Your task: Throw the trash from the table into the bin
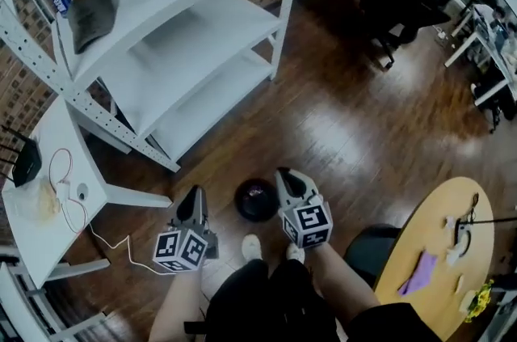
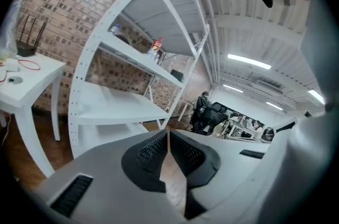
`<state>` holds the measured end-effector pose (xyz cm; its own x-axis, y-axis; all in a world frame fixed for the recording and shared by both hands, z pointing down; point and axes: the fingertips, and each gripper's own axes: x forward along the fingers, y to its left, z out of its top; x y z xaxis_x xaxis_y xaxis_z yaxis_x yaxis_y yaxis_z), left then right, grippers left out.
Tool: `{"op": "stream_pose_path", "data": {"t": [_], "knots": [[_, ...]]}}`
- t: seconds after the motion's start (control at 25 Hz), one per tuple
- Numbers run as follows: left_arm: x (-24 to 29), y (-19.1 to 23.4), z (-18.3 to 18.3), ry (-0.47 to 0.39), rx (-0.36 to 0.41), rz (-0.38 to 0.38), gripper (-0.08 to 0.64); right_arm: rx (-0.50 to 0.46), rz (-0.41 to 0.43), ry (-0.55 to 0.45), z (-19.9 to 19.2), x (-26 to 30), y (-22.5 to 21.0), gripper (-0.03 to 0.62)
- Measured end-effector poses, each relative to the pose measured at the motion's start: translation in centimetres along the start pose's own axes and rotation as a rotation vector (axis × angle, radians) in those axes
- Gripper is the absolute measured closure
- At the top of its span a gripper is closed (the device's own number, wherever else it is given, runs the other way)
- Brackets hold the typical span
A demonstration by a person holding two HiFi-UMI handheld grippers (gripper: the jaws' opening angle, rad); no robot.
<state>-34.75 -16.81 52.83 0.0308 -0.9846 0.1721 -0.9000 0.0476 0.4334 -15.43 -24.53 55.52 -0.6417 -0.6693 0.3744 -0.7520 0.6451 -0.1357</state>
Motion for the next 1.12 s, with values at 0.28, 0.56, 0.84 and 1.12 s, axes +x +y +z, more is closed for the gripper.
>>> {"op": "stream_pose_path", "data": {"t": [0.28, 0.56, 0.84, 1.12], "knots": [[5.8, -13.2, 2.3, -0.019, 0.064, -0.3, 0.541, 0.037, -0.271, -0.206, 5.4, -11.9, -9.1, 0.591], [5.6, -32.5, -3.0, 0.019, 0.082, -0.593, 0.541, 0.089, -0.636, -0.308, 2.9, -34.2, -20.3, 0.591], [0.2, -51.2, -10.3, 0.083, 0.103, -0.877, 0.541, 0.119, -0.908, -0.347, -2.6, -54.2, -26.3, 0.591], [-5.2, -62.7, -15.9, 0.133, 0.152, -1.03, 0.541, 0.135, -0.991, -0.387, -6.4, -64.0, -28.5, 0.591]]}}
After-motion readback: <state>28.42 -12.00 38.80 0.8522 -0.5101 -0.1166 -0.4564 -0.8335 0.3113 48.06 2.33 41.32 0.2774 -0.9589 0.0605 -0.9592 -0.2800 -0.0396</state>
